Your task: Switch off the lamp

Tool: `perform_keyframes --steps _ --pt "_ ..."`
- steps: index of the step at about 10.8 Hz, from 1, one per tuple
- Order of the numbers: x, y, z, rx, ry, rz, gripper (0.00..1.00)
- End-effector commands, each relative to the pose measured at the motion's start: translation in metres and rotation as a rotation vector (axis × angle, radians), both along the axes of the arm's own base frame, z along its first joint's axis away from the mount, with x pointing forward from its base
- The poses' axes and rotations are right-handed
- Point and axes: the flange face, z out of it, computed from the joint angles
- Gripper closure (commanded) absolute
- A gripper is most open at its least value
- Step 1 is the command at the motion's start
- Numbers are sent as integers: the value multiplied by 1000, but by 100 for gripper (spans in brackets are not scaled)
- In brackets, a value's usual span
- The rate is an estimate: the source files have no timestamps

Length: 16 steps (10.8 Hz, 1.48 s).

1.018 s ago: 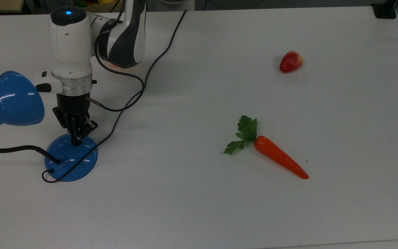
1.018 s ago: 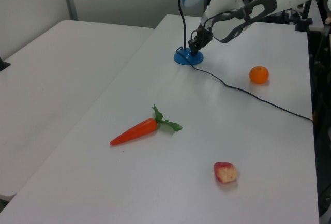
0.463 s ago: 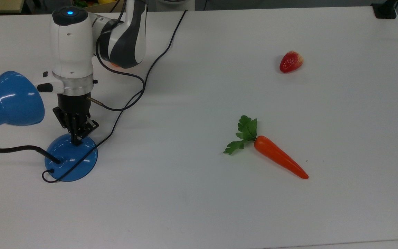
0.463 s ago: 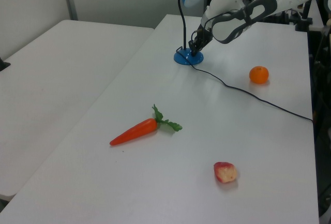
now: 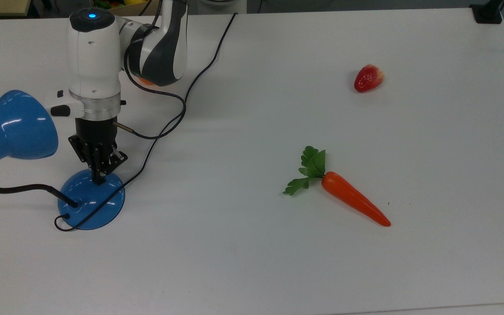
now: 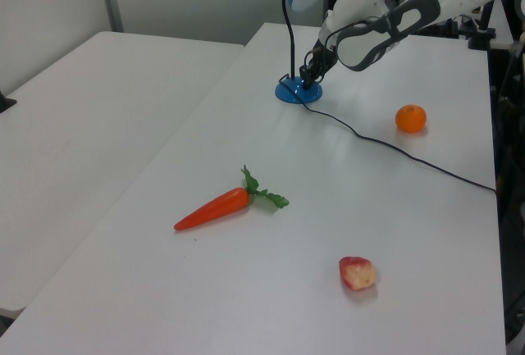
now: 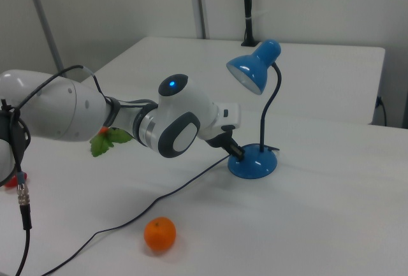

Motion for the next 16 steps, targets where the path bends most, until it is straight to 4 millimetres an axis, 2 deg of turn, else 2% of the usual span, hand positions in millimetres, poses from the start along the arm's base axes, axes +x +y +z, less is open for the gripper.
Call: perform_keyframes --steps 1,7,9,12,14,16 --pt "-20 18 -45 -1 100 48 93" --pt "-28 19 -50 -3 122 66 93" --pt "-29 18 -45 -2 117 63 93" --pt "-30 10 -3 47 89 3 93" --pt "-43 -5 38 103 180 -17 91" --pt "-60 -2 74 147 273 13 89"
